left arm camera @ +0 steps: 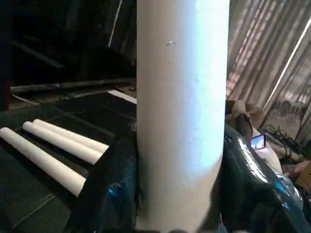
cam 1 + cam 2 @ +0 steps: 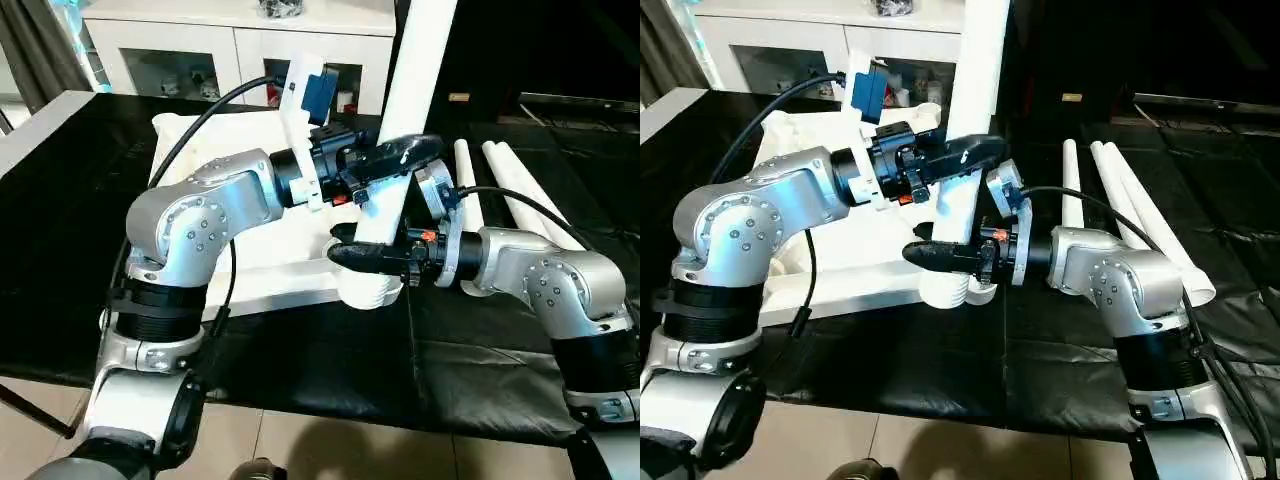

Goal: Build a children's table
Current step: Pick table leg

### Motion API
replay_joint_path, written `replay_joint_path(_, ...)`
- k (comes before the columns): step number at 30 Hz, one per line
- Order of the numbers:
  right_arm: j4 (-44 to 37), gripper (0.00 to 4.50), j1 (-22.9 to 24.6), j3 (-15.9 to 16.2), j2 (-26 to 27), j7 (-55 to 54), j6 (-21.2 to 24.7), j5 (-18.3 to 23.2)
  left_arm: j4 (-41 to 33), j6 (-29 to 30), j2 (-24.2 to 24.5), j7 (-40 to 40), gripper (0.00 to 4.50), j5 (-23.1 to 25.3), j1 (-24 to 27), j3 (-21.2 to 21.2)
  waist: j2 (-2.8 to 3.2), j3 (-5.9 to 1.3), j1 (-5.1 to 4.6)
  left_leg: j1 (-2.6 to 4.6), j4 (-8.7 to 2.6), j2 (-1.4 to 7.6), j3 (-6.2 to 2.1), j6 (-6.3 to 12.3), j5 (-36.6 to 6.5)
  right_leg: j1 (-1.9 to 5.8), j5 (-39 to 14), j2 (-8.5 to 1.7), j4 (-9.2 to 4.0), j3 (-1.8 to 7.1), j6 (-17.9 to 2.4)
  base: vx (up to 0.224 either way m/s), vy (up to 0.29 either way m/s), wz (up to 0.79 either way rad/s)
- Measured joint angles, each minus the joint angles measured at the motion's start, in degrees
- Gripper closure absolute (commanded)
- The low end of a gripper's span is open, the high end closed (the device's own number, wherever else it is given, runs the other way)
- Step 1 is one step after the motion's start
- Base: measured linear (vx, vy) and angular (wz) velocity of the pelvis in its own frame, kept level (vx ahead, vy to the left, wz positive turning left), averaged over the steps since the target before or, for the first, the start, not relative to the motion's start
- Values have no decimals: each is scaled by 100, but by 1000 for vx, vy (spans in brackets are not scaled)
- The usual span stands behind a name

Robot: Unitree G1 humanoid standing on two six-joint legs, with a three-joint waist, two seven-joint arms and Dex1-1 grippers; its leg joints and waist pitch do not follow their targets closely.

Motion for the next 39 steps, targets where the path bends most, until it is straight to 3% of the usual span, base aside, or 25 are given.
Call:
replay_joint_path(14, -57, 249, 32, 17, 48, -25, -11, -7, 4, 0, 49, -22, 266, 1, -2, -35, 0, 0, -2, -1, 1, 0, 0, -8, -4, 1, 0, -3, 2, -3, 0, 0, 0, 0)
replay_joint_path(16, -57, 179, 33, 16, 65, -31, -5, 0, 4, 0, 56, -35, 266, 1, -2, -37, 0, 0, -2, 0, 1, -1, 0, -8, -4, 1, 0, -3, 3, -3, 0, 0, 0, 0)
replay_joint_path(20, -47, 171, 36, -28, 62, -74, 16, 45, 4, -9, 96, -140, 266, 1, -6, -78, 1, 0, 1, -1, 1, -1, 0, -9, -4, 1, 0, -4, 3, -4, 0, 0, 0, 0)
replay_joint_path(22, -46, 135, 36, -53, 57, -87, 16, 67, 4, -9, 106, -152, 266, 1, -6, -100, 1, 0, 0, -1, 2, -1, 0, -9, -4, 1, 0, -5, 3, -4, 0, 0, 0, 0)
replay_joint_path(39, -46, 129, 126, -107, 28, -77, 78, 123, 69, -10, 68, -184, 266, -1, -87, -77, 1, 0, 1, -1, 3, -2, 1, -8, -3, 4, 0, -11, 5, -9, 0, 0, 0, 0)
